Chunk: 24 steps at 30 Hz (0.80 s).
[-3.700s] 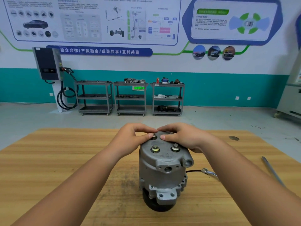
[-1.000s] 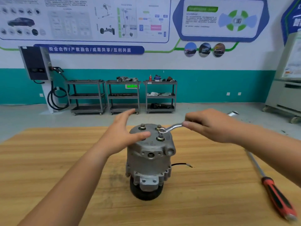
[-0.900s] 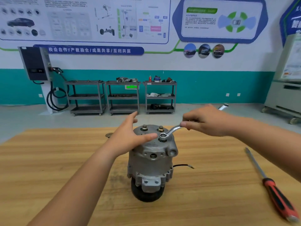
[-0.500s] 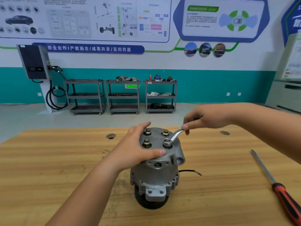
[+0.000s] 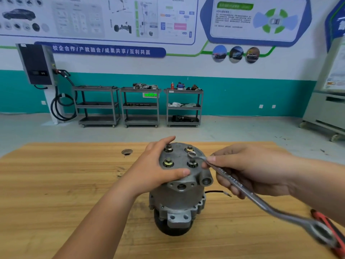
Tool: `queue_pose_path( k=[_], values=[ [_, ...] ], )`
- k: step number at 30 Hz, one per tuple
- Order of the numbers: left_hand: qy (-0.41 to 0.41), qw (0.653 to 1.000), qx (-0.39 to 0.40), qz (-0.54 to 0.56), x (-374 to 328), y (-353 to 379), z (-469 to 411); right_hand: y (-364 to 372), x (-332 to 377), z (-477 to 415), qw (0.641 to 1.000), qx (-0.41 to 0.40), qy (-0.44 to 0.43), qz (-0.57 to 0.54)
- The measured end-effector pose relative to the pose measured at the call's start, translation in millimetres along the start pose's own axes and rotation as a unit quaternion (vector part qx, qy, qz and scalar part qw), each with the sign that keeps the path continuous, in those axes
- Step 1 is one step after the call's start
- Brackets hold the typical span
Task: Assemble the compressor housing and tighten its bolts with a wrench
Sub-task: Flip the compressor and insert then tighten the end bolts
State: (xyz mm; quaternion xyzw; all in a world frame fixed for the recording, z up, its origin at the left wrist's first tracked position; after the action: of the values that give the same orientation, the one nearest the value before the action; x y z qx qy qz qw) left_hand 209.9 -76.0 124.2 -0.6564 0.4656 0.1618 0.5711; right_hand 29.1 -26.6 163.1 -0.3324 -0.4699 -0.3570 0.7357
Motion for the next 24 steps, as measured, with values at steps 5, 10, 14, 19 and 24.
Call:
queue_pose_path(
  k=[5, 10, 14, 19, 24],
  values=[
    [0.130, 0.976, -0.175, -0.004, -31.5, -11.5, 21.2, -7.9, 15.7, 17.6, 0.983, -0.065, -0.124, -0.122],
    [0.125, 0.940, 0.049, 0.315, -65.4, 18.0, 44.2, -24.6, 26.5, 23.0, 0.934, -0.165, -0.252, -0.191],
    [0.052, 0.911, 0.119, 0.391, -77.5, 31.8, 48.2, -34.8, 26.1, 37.5, 0.892, -0.190, -0.364, -0.189],
    [0.153, 0.959, 0.032, 0.238, -79.3, 9.6, 49.6, -37.6, 13.2, 72.3, 0.927, 0.037, -0.289, -0.234],
    [0.433, 0.889, 0.003, -0.151, -102.6, 2.7, 59.2, -13.9, -32.6, 58.0, 0.978, 0.204, -0.031, -0.035]
  ],
)
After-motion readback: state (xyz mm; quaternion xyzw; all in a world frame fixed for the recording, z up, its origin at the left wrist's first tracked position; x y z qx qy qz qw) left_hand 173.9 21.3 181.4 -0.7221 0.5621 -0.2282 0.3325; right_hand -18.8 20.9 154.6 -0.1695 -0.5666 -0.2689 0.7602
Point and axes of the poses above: each hand's wrist, its own z-axis away from the middle knuckle, its own y-axis out of the palm, x = y × z, the point moved 5 cm from there along -z, towards the middle knuckle, and after that the axes turned 4 degrees about y, right-handed, at the moved point
